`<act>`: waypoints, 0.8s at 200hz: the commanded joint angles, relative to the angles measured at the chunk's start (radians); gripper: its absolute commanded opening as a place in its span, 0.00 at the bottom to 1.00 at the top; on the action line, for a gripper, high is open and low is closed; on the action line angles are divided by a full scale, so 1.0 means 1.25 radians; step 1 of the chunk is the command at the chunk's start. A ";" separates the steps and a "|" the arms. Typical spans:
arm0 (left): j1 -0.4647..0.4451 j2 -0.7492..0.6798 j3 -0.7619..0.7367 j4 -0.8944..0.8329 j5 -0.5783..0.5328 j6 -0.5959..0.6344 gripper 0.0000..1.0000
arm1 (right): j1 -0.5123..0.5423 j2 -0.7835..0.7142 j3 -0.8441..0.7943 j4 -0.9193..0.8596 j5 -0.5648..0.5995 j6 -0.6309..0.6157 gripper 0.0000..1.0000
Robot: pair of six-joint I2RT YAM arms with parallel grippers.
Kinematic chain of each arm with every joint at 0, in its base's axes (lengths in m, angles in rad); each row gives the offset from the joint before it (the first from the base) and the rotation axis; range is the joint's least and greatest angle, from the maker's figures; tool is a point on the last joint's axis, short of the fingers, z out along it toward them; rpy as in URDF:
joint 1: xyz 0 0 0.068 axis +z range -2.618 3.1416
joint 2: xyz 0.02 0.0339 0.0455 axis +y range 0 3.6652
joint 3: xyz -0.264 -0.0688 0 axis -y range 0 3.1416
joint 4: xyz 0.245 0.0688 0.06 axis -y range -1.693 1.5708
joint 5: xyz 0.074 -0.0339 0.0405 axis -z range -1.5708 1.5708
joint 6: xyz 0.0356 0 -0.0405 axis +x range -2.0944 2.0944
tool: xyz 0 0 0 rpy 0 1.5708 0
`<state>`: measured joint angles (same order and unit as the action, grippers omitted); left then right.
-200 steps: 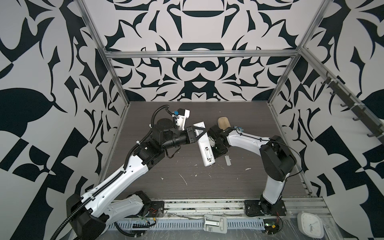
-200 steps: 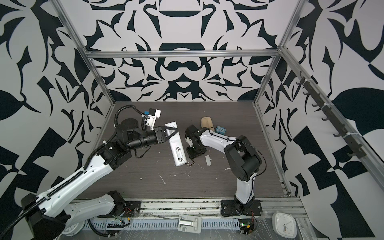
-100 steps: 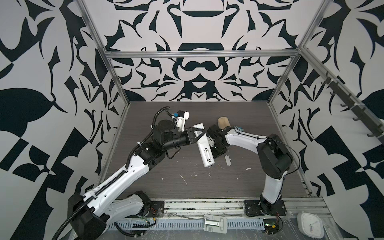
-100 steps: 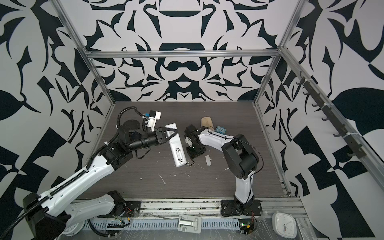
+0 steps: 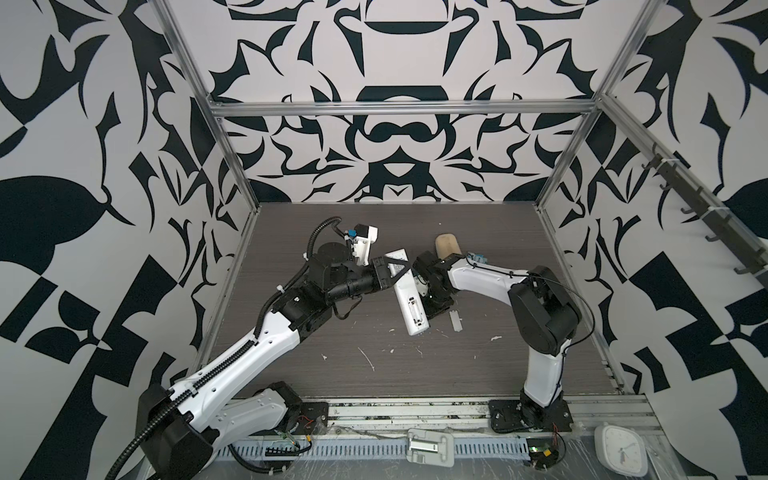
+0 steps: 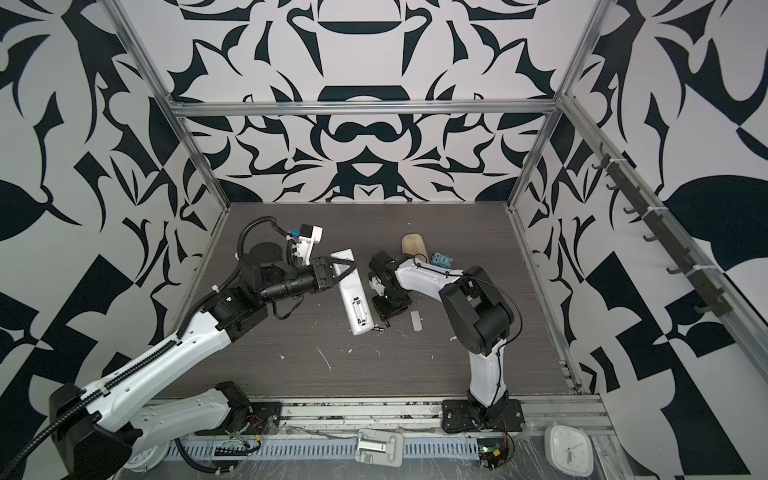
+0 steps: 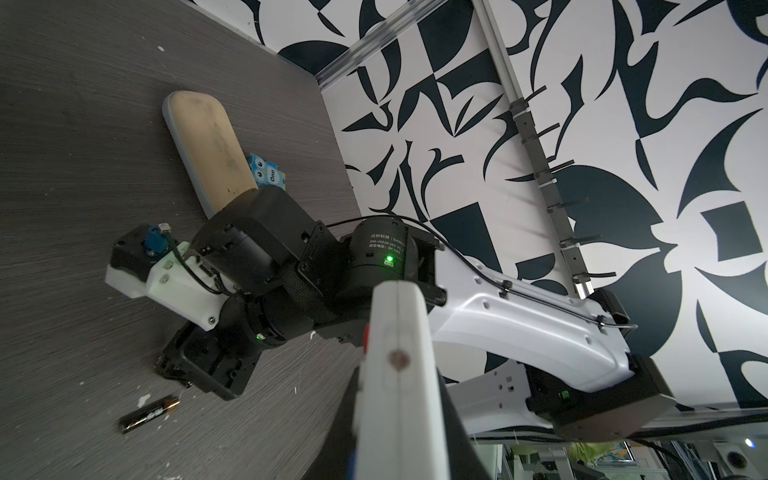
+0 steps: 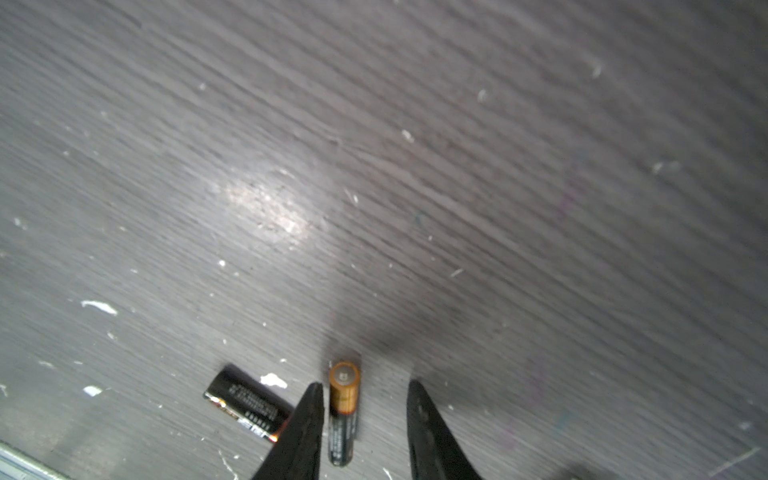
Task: Load the batteries into the remote control
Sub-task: 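Lower the right gripper and grasp the upright AA battery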
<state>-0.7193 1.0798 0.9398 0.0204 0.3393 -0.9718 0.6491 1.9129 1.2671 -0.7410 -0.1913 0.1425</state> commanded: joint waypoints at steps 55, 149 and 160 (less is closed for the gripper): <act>0.005 0.009 0.002 0.028 -0.008 0.000 0.00 | -0.001 -0.004 -0.006 -0.024 0.004 -0.010 0.24; 0.006 -0.009 0.010 0.008 -0.023 0.029 0.00 | -0.001 -0.033 -0.015 0.001 0.033 -0.024 0.00; 0.009 -0.011 0.011 0.007 -0.025 0.036 0.00 | -0.001 -0.069 -0.026 0.023 0.020 -0.024 0.00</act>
<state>-0.7174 1.0931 0.9398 0.0181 0.3222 -0.9539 0.6483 1.9060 1.2556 -0.7372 -0.1738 0.1230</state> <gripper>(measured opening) 0.203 0.101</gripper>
